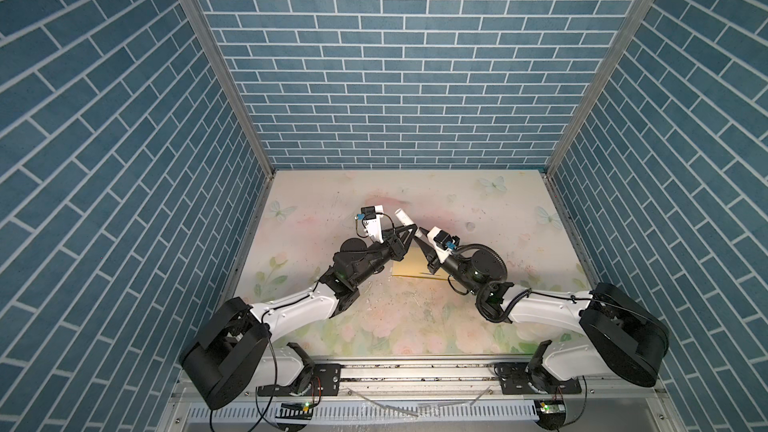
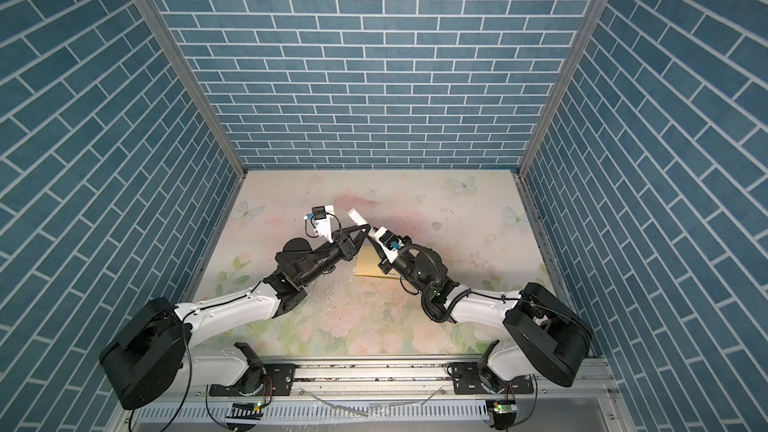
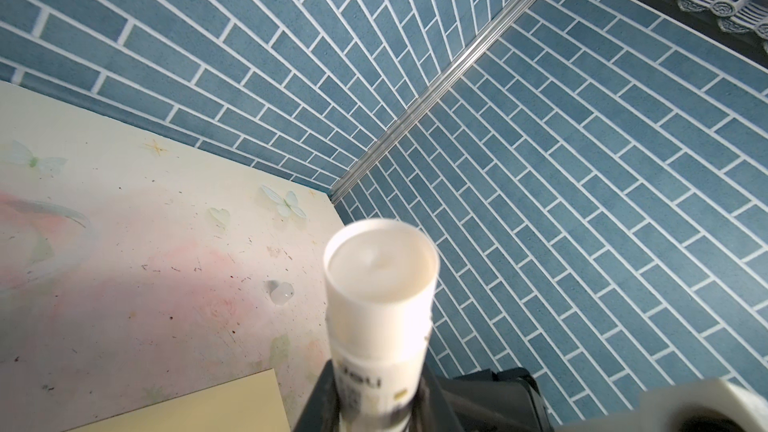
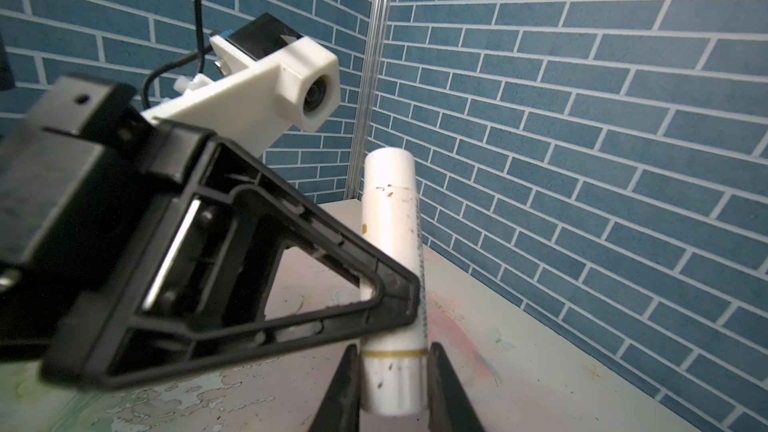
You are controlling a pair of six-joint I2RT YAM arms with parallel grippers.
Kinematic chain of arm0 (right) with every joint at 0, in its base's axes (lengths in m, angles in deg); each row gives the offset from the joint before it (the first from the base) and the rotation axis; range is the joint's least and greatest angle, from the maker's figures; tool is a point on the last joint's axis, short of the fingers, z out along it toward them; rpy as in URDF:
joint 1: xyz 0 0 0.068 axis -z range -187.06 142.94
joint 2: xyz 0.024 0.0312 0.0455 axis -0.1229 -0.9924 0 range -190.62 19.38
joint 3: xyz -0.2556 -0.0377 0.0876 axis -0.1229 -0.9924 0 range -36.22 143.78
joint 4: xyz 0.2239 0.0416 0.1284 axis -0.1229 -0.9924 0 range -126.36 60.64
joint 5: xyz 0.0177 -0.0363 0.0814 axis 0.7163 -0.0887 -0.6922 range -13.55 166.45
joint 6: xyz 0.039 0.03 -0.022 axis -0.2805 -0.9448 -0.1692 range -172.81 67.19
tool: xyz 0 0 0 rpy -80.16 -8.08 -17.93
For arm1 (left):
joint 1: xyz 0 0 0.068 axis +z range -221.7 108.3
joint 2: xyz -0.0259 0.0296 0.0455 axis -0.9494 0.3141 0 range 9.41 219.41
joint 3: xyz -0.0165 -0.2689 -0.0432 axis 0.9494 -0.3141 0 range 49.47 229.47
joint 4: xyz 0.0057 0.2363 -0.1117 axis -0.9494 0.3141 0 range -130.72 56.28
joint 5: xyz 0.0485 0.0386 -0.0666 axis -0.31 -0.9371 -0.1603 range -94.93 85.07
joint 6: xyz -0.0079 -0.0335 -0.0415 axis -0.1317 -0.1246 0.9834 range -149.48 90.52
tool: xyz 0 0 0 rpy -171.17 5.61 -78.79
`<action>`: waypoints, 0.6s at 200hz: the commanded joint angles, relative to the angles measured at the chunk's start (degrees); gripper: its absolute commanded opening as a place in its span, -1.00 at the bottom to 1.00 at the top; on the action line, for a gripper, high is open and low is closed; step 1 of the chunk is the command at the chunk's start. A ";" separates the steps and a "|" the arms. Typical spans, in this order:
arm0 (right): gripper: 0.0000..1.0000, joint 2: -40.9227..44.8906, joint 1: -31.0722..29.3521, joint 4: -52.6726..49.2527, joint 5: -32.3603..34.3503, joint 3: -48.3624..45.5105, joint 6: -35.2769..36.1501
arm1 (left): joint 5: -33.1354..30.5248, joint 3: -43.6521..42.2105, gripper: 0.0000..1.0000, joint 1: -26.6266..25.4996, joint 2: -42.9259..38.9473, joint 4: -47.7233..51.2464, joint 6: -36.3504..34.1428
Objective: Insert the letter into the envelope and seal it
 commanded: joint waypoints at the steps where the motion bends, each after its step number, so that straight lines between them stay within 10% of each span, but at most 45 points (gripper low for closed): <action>1: -0.76 -0.16 -0.44 0.87 -0.66 1.40 0.63 | 0.77 -0.04 -1.00 -0.22 0.39 -3.34 0.14; 43: -1.00 2.69 0.34 -3.21 -4.68 2.28 -4.93 | 2.59 -0.29 -1.00 -0.23 0.38 -4.41 -1.19; 120: -1.00 6.50 14.88 -19.76 -39.77 11.65 -32.25 | 7.62 -0.74 -1.00 -0.23 -0.82 -7.16 -7.25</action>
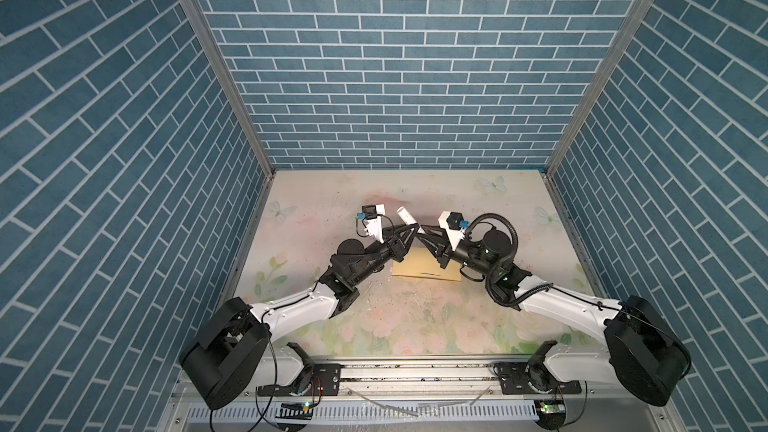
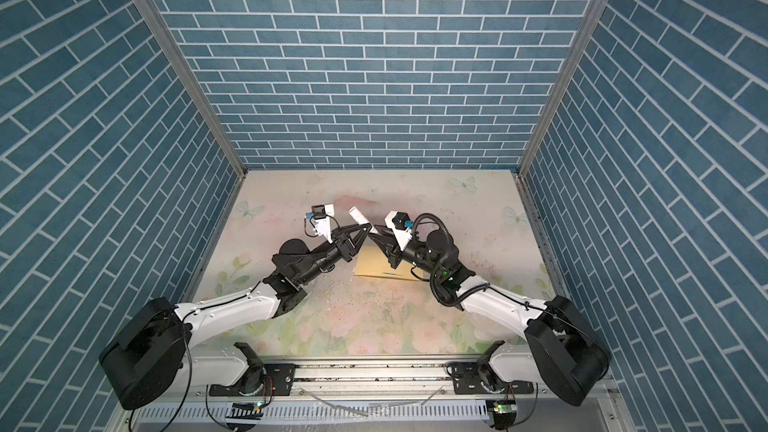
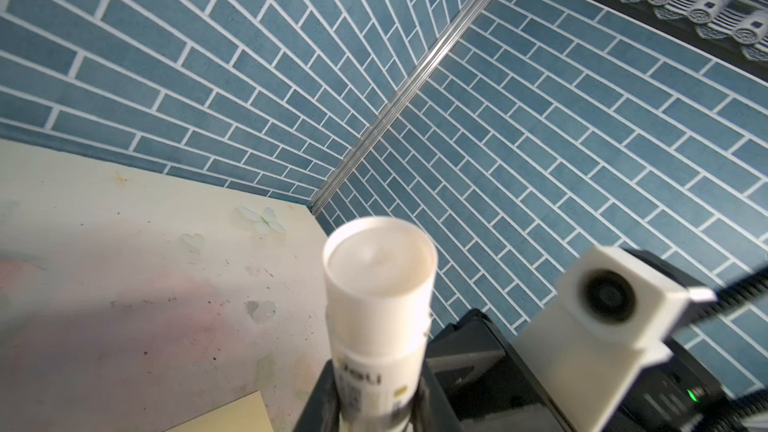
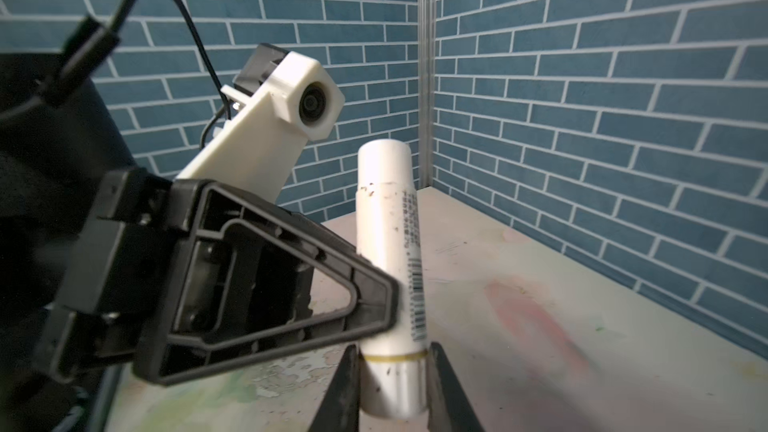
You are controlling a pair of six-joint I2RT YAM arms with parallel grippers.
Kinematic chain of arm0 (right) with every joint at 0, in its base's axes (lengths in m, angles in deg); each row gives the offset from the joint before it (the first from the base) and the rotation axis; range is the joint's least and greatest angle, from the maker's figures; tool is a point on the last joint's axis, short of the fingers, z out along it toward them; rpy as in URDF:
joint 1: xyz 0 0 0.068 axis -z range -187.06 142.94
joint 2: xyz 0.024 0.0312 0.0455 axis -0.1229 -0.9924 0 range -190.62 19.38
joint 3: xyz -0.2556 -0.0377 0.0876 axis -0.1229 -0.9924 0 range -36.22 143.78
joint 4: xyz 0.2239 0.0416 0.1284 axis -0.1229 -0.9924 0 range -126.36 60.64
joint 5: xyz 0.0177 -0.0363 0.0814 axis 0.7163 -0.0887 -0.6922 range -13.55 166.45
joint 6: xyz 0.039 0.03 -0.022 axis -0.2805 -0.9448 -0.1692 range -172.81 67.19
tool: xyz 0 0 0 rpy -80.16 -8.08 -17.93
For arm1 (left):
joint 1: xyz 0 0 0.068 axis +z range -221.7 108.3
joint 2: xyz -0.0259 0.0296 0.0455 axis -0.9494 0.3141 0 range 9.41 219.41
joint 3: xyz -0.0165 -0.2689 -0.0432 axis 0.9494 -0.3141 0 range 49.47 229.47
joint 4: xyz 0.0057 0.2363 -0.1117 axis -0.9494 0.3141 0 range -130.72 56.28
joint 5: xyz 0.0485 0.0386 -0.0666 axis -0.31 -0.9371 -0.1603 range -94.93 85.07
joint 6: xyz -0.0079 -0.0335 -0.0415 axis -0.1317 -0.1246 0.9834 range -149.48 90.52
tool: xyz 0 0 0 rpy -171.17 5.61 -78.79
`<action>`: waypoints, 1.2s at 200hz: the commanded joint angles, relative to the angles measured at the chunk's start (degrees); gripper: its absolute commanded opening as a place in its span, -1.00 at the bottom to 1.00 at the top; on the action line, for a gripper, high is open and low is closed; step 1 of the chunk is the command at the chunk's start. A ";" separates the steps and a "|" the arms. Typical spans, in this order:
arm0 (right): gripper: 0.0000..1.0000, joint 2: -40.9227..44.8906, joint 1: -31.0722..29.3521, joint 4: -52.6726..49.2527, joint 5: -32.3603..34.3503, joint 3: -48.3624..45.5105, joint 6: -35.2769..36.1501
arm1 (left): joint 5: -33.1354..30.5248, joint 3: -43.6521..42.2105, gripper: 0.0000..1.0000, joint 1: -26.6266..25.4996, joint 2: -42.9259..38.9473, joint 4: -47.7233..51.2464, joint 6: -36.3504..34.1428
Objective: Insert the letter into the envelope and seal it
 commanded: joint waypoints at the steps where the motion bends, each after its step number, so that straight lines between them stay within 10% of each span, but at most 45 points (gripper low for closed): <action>1: -1.00 0.05 3.17 -1.48 -12.81 4.78 -13.07 | 4.07 -0.47 -1.00 -0.29 -0.74 -2.27 -2.99; 78: -0.94 -5.31 7.12 6.77 -22.43 6.69 -26.32 | 3.19 -0.46 -1.00 -0.29 -0.21 -3.08 -2.54; 113: -0.33 -1.17 7.05 -2.36 -14.82 5.54 -15.93 | 0.09 -0.29 -1.00 -0.30 -0.05 -3.00 0.51; 150: 0.22 6.56 2.90 3.22 8.07 -5.12 3.27 | -2.47 0.69 -1.00 -0.29 0.28 -1.66 3.38; 183: 0.30 7.67 -3.70 6.92 19.20 -8.47 17.49 | -2.86 1.24 -1.00 -0.31 1.06 -2.60 5.28; 240: 0.04 0.64 -8.89 18.56 25.48 -8.11 21.67 | -2.66 1.27 -1.00 -0.33 2.27 -4.42 7.18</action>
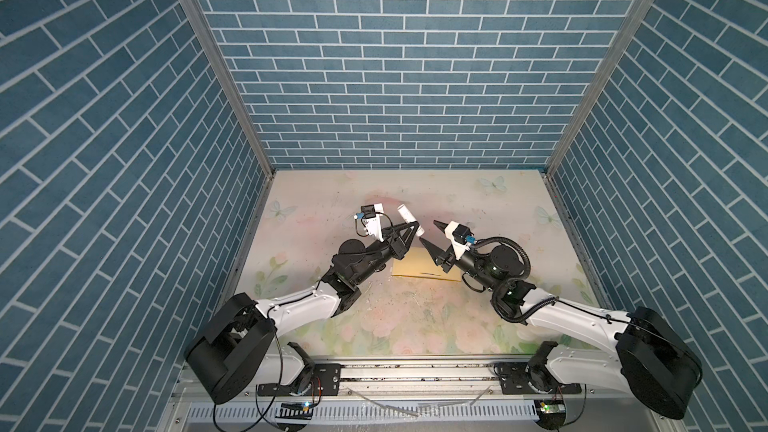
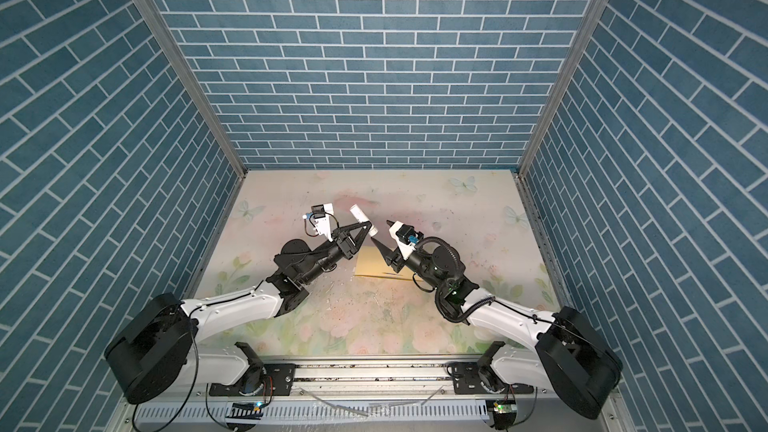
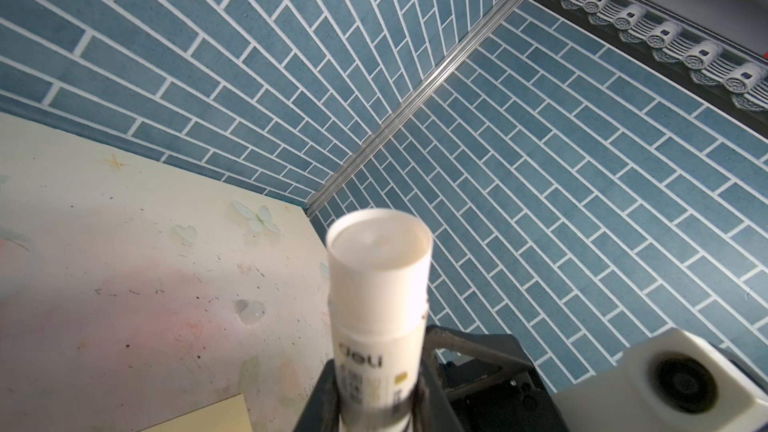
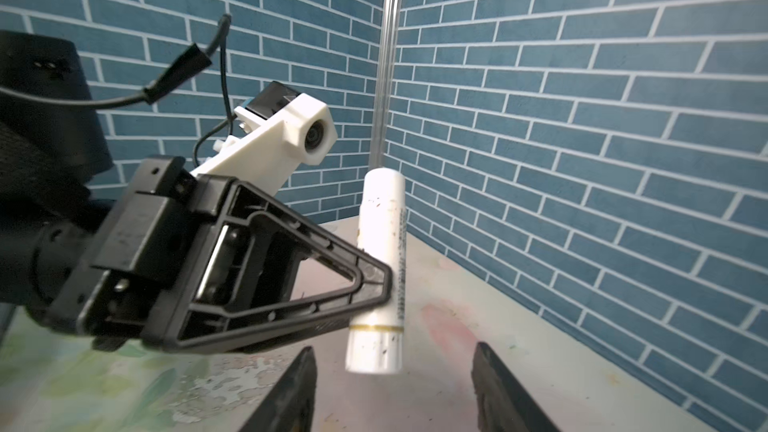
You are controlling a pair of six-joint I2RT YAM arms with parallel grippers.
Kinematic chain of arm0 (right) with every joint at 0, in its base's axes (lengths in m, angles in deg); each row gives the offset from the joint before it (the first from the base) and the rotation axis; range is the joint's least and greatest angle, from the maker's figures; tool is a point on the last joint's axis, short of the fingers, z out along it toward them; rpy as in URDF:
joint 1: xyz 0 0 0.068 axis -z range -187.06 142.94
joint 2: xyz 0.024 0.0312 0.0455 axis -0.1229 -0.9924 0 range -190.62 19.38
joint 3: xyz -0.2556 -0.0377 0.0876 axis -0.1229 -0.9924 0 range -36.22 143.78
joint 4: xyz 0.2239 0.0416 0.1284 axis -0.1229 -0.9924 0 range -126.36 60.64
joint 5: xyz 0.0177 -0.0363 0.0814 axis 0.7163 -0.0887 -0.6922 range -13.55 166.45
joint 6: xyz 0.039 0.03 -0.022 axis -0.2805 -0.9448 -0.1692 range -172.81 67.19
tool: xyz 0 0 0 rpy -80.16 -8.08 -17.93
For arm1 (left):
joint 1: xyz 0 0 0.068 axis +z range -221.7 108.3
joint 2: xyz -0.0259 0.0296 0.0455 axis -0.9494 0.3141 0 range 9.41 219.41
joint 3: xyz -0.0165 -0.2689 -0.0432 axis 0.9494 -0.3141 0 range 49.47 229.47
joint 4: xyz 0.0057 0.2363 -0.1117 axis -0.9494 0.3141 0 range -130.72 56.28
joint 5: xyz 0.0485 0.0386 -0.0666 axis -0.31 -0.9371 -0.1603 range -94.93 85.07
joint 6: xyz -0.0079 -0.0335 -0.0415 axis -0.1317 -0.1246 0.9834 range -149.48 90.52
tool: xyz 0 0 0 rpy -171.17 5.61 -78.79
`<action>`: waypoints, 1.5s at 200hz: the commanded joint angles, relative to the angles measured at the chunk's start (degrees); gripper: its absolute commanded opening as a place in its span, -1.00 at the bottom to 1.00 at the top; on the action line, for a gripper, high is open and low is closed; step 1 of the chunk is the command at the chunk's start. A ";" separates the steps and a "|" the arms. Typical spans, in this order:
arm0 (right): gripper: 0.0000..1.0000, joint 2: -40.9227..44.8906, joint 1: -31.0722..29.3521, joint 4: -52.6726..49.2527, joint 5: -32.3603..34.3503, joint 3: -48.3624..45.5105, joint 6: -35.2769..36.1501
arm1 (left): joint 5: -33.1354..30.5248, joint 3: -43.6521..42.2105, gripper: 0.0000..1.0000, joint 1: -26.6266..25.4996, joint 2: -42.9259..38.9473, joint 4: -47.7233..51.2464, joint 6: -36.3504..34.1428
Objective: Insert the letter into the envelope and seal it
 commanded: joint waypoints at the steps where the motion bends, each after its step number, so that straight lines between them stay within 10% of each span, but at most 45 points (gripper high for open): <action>1: 0.03 -2.78 -1.79 7.15 4.87 -0.05 6.11 | -0.17 1.22 -1.00 -0.23 0.10 -2.58 0.84; 141: -0.43 -8.30 -4.88 10.30 7.76 2.75 7.53 | -0.35 0.44 -1.00 -0.25 -0.31 -2.87 0.80; 188: -0.86 -7.62 -4.94 10.11 6.24 3.53 3.77 | -0.13 0.36 -1.00 -0.19 0.07 -2.60 -0.19; 300: -1.00 -8.77 5.79 10.86 -20.09 10.50 -41.86 | 3.34 -0.79 -1.00 -0.26 -1.76 -4.25 -9.85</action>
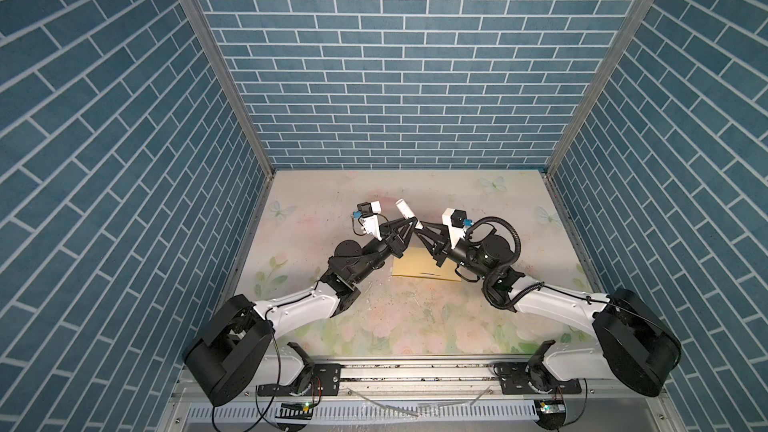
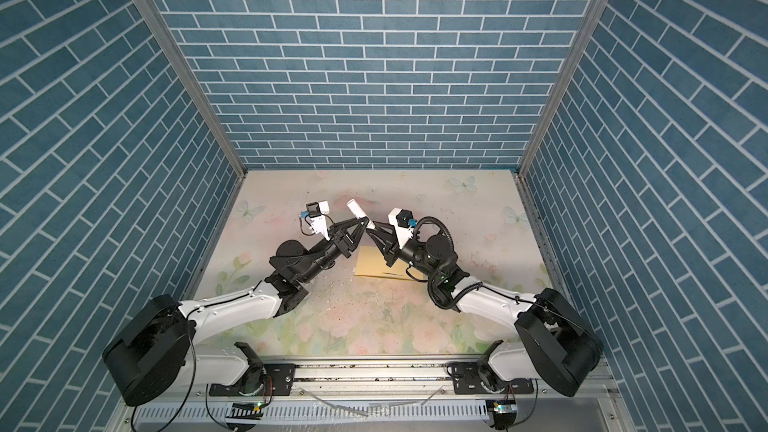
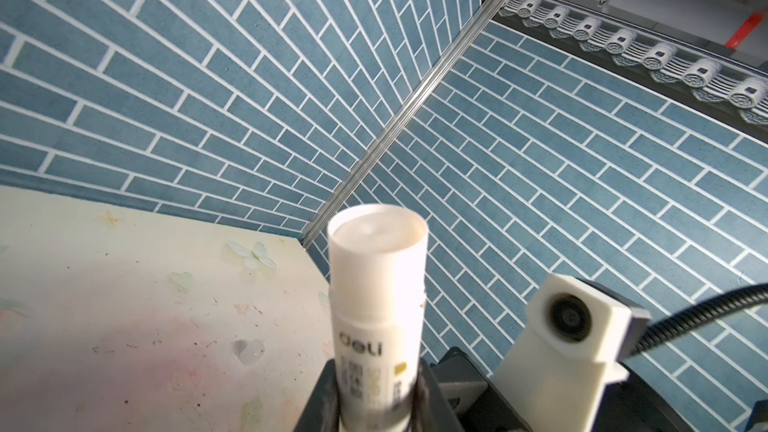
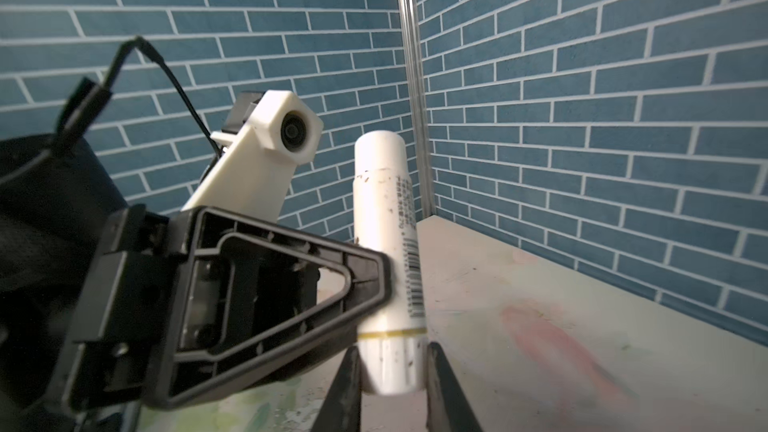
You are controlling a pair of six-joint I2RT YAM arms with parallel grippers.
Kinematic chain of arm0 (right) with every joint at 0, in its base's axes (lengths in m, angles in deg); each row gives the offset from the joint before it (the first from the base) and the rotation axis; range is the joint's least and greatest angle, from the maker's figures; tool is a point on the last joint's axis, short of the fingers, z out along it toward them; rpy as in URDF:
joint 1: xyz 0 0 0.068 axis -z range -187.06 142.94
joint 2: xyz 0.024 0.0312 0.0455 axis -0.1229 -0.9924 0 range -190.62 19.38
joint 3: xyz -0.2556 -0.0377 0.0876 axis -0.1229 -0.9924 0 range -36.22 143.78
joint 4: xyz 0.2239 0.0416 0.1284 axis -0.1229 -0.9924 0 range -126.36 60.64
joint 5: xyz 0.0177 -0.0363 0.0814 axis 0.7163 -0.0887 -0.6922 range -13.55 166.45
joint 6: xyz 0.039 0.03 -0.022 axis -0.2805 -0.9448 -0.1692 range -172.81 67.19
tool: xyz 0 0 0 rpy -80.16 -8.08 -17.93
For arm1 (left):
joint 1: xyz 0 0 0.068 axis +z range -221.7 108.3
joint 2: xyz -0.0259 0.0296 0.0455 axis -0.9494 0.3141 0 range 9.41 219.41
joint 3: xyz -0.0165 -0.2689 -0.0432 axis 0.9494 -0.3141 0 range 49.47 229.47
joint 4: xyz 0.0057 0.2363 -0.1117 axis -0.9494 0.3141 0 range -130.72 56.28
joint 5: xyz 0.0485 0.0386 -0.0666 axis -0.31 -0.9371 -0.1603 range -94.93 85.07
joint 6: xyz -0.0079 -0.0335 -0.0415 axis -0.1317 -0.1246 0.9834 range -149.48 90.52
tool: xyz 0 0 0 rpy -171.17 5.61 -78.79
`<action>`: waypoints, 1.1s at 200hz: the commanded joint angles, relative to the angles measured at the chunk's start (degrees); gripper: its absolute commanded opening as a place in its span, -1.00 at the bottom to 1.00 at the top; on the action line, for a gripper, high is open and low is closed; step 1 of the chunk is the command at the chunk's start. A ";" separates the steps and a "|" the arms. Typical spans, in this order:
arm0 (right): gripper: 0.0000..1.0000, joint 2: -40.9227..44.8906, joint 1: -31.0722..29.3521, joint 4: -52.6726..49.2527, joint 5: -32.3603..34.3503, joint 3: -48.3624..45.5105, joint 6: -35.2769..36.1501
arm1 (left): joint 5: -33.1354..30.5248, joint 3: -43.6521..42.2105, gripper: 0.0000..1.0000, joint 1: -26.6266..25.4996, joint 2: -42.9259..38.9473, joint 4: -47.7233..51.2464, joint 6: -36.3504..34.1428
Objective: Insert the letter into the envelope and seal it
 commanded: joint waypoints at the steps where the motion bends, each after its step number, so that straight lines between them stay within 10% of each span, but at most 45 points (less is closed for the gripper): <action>1: -1.00 -2.04 1.65 9.20 -5.66 4.55 -17.59 | 3.80 -0.79 -1.00 -0.48 -0.49 -0.02 -3.78; 46: -1.00 -8.40 4.19 20.55 -10.37 6.42 -33.34 | 4.42 -1.47 -1.00 -0.42 -0.49 -1.49 -4.59; 121: -0.98 -4.06 4.03 2.31 -10.85 7.63 -20.96 | 4.11 -1.51 -1.00 -0.42 -0.48 -1.30 -4.68; 170: 0.11 2.31 4.06 -14.27 -11.01 9.02 -8.59 | 3.70 -1.74 -1.00 -0.47 -1.22 0.38 -6.66; 220: 0.36 12.22 4.11 -34.61 -7.78 12.43 3.42 | 2.60 -1.02 -1.00 -0.45 -5.08 9.02 -13.35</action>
